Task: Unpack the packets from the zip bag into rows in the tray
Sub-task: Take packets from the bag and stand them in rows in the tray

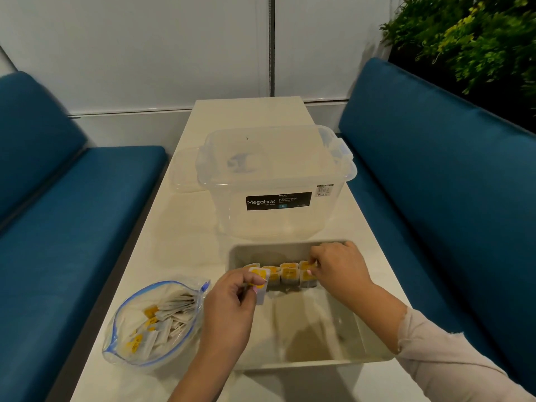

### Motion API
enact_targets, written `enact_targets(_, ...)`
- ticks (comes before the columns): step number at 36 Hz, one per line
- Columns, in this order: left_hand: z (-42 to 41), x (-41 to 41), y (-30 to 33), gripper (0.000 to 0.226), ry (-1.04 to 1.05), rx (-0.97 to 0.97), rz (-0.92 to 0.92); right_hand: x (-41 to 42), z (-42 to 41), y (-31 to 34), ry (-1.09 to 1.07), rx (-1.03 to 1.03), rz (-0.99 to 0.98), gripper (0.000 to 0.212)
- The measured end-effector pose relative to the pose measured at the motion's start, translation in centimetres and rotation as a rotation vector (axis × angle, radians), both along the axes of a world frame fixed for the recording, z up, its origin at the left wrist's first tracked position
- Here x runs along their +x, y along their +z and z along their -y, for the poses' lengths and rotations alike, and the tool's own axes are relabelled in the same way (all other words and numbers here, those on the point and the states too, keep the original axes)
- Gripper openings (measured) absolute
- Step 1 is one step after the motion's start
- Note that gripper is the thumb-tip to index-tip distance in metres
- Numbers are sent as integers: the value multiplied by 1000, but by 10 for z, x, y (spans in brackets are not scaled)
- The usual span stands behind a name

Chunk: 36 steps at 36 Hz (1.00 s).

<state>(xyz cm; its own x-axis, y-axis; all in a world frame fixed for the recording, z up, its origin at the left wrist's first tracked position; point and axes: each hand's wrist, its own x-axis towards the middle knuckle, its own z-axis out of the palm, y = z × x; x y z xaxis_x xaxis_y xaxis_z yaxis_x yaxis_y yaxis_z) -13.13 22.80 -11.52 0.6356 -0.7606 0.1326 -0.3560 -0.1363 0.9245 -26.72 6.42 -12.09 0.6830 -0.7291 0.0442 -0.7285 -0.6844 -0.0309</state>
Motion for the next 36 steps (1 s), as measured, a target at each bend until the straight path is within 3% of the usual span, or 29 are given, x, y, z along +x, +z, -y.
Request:
enact_targets(5,-3,6,3,39,35,-15,22,13,-7,4,35,57,73,20)
enact_targets(19,-6,4,9,35,40,16,36,35,-15,3,109,1,-30,20)
enact_targets(22,-4,3,10,30,39,34,-53,35,-17,16,38,109,108,20)
enact_targets(25,2,-1,16,34,37,38,-148,35,-21,36,-16,420,347,18)
enact_targets(28,9,-5,19,36,14,19,-251,33,-24,52,52,624,411,14)
enact_targets(31,12,-8,19,35,-13,14,-294,32,-25,63,79,665,415,10)
enact_targets(36,17,-12,17,39,-56,16,-314,26,-21,78,108,563,295,5)
